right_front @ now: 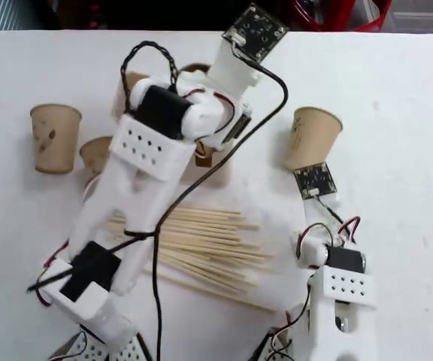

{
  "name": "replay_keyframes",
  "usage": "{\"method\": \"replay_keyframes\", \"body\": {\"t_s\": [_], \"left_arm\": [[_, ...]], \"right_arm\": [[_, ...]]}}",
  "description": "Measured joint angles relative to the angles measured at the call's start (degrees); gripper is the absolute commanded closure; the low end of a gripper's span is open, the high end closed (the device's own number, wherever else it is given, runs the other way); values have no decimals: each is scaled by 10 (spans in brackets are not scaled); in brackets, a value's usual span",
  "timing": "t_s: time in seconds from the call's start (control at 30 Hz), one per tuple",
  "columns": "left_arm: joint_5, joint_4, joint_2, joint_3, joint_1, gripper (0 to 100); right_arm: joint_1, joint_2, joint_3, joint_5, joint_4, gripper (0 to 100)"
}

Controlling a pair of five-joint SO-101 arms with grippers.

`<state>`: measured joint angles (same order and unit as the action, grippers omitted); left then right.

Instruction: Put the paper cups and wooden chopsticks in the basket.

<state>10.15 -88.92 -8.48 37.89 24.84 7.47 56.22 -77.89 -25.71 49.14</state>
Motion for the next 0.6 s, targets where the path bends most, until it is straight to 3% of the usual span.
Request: {"method": "replay_keyframes", "body": {"t_s": [0.2,0.47,0.6], "left_arm": [[0,-41,0,97,0,867],[0,-41,0,116,0,874],[-35,-41,-4,120,-37,872]], "right_arm": [[-1,0,0,0,0,981],[-1,0,0,0,0,981],[-1,0,0,0,0,981]]}}
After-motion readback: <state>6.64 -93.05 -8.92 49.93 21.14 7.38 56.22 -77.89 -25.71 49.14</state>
